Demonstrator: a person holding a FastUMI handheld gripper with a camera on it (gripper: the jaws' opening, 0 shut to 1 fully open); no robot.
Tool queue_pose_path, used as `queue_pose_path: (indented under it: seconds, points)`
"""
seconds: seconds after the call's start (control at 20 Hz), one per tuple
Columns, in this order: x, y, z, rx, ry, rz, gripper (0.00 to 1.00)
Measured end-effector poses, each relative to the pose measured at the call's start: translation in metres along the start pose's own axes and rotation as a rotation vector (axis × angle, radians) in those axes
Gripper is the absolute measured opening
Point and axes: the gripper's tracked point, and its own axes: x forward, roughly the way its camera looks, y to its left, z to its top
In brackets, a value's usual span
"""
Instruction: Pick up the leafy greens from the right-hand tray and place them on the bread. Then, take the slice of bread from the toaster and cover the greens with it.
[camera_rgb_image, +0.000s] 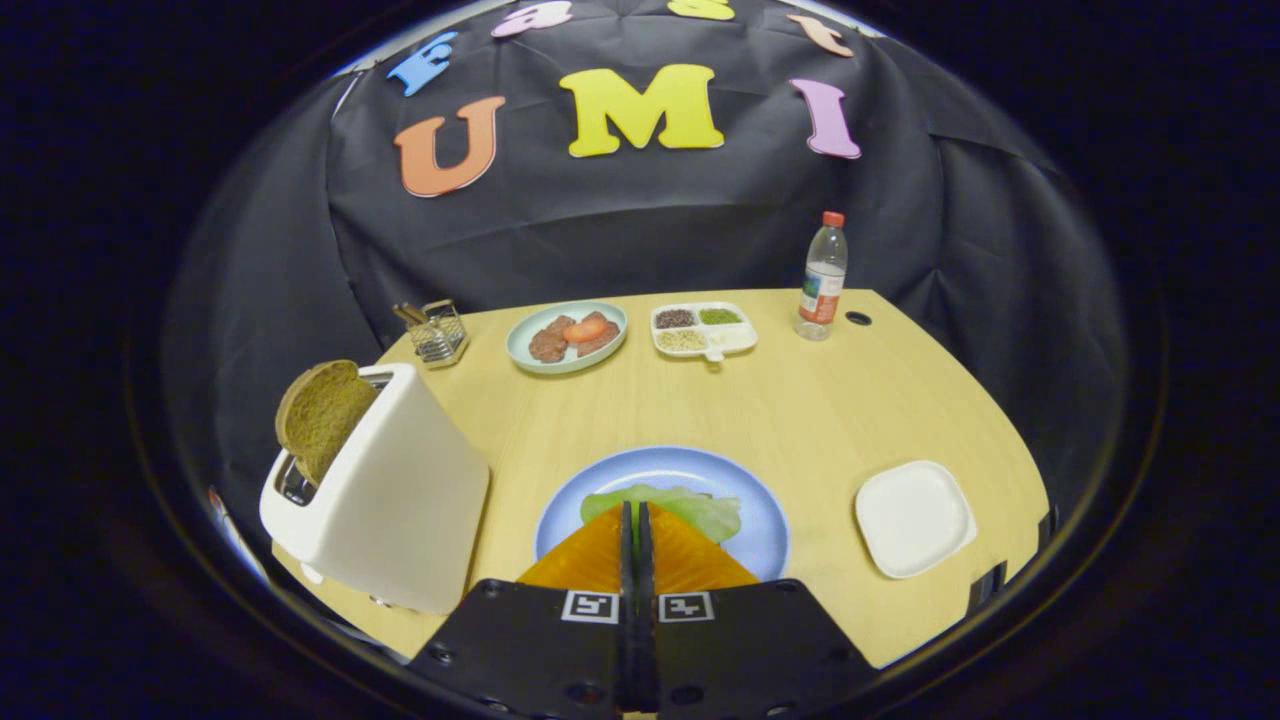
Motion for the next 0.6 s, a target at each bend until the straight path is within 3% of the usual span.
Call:
queue_pose_path:
  seconds: [0.45,0.6]
  points:
    - [0.029,-0.002,-0.032,0.009,0.069,-0.006,0.00]
    - [0.027,-0.010,-0.039,0.025,0.084,-0.027,0.32]
